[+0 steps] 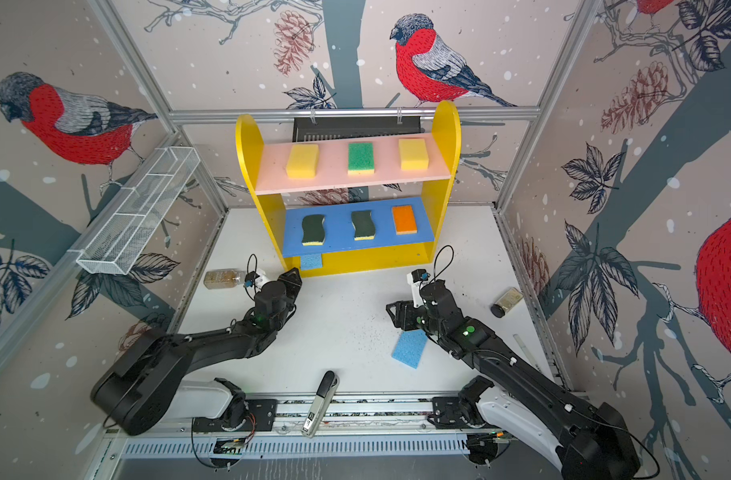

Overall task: Place and organize the cleaning sponges onto the shelf
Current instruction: 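Withdraw the left gripper from the shelf while the right gripper moves toward the light-blue sponges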

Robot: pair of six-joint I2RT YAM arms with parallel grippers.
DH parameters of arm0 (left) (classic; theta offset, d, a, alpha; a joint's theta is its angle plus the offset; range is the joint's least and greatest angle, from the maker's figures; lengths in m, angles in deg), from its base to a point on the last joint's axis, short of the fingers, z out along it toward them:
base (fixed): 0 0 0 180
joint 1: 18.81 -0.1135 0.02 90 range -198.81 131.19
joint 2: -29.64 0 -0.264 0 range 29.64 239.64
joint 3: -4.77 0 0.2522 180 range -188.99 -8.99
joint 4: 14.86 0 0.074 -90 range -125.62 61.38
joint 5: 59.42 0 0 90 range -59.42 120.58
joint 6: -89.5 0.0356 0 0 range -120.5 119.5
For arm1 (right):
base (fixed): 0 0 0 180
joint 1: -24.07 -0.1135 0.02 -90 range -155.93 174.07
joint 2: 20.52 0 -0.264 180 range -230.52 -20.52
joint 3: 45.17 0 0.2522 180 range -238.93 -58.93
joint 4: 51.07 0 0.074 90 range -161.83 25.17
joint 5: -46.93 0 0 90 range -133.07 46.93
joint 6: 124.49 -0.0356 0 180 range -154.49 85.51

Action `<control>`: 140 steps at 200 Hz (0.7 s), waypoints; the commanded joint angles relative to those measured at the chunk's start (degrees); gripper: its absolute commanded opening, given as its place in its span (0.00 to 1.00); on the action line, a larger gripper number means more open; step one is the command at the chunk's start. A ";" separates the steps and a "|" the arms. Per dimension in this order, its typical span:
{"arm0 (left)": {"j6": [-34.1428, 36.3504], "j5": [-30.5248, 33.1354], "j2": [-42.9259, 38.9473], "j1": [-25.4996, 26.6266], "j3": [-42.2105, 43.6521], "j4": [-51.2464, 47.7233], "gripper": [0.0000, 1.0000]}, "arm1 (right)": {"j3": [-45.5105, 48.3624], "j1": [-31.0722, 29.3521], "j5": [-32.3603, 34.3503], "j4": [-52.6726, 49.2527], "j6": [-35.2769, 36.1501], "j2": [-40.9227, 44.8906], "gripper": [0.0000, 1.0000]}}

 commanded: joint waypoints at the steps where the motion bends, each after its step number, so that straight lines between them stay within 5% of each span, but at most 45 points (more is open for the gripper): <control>1: 7.95 1.39 -6.96 0.08 -1.26 -19.35 0.27 | -0.61 -0.43 2.51 -2.12 -2.50 0.67 0.70; 57: 16.80 3.22 -20.22 0.16 -1.79 -36.03 0.41 | -1.77 -3.51 8.08 -6.91 -8.11 0.87 0.82; 140: 29.95 -0.19 -20.68 0.09 -8.84 -46.30 0.63 | -4.99 -12.65 21.96 -17.71 -21.72 -0.71 0.91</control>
